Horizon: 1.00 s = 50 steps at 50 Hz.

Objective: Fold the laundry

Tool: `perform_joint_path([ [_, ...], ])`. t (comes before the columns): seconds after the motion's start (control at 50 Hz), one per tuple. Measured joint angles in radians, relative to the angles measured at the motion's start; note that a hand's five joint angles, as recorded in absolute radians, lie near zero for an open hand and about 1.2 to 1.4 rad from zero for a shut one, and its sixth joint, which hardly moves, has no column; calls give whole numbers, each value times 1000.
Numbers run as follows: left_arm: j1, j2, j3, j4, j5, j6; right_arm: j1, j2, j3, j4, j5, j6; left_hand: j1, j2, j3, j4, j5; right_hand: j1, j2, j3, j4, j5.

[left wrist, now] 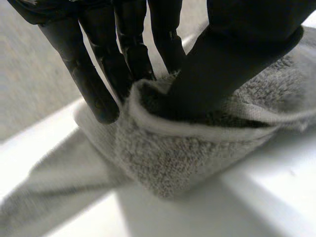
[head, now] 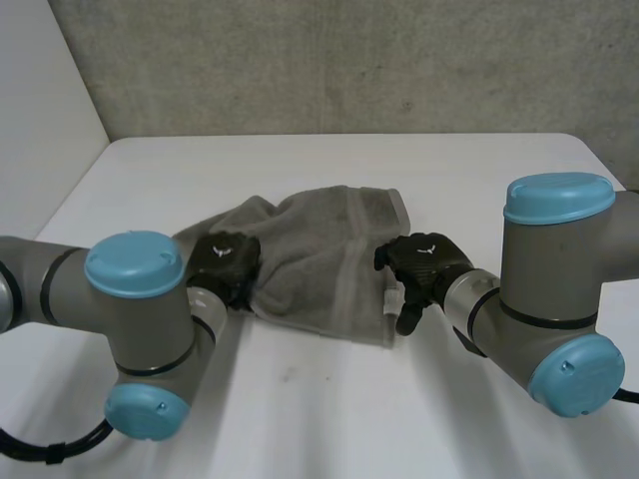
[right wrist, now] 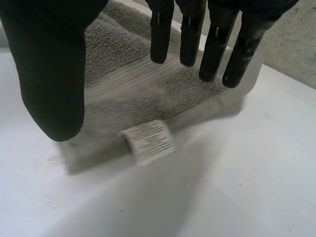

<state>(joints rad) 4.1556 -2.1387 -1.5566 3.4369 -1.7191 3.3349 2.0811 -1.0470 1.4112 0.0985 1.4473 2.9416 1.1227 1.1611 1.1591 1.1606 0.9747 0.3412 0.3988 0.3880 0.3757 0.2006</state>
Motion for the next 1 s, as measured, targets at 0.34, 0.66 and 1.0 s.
perform_joint_path([
  [0.34, -93, 263, 41, -61, -6, 1, 91, -4, 31, -129, 18, 442, 32, 54, 55, 55, 50, -132, -173, -174, -141, -140],
  [0.66, -157, 259, 47, -110, -28, -7, 218, 100, -32, -140, 21, 775, 33, 54, 55, 56, 50, -132, -173, -174, -141, -143],
  [1.0, -167, 263, 18, -153, -61, -74, 190, 138, -136, -165, 17, 542, 61, 55, 56, 56, 59, 604, 776, 786, 808, 757],
])
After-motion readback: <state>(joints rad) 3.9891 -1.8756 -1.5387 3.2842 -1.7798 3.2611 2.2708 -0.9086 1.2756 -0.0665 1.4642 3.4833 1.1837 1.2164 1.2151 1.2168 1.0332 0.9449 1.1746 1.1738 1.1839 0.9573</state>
